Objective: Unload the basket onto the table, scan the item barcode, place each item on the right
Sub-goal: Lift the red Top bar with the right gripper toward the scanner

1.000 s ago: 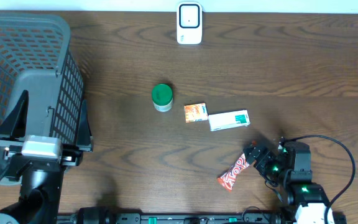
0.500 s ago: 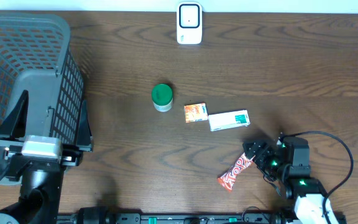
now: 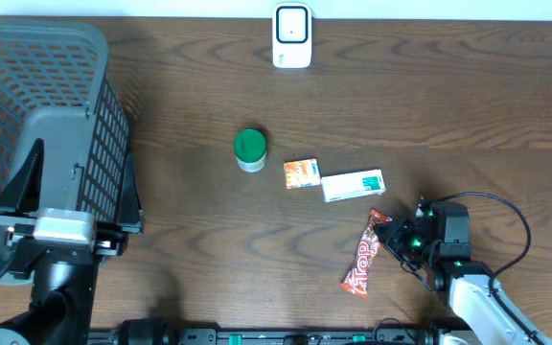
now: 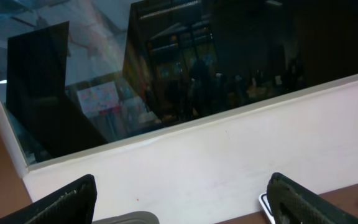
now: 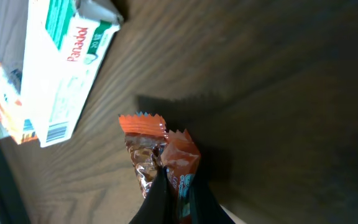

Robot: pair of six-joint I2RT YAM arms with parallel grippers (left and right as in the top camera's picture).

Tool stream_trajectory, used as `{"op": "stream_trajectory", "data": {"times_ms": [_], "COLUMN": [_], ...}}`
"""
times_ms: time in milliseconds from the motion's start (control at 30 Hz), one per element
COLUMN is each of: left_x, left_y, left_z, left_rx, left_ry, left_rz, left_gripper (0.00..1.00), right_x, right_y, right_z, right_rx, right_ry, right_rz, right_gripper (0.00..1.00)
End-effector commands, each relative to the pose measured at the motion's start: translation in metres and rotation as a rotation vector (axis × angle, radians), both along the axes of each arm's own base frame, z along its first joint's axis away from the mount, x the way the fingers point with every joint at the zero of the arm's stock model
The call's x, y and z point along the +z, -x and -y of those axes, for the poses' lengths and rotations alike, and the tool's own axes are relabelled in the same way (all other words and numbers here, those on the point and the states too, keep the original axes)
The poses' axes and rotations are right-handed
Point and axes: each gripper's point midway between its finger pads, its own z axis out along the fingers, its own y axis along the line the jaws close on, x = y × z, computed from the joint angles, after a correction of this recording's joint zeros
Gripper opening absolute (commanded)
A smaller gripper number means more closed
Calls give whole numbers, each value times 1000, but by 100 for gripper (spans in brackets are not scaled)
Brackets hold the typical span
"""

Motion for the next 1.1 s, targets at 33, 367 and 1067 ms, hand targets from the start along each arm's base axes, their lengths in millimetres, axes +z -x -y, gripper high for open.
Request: {"op": "stream_trajectory", "data": {"times_ms": [33,367,1067], "left_x": [3,3,0], "left_y": [3,3,2], "left_z": [1,1,1], "left_rx": [-8,-8,-8], "left_ry": [0,0,1], "left_rz": [13,13,2], "left_gripper": [87,87,87], "right_x": [-41,32,166], "right_y": [45,-14,-75], "right_z": [8,10,83], "right_rx": [13,59,-105], "right_ry": [65,114,931], "right_rz": [-145,2,199], "right_gripper": [1,1,1]}}
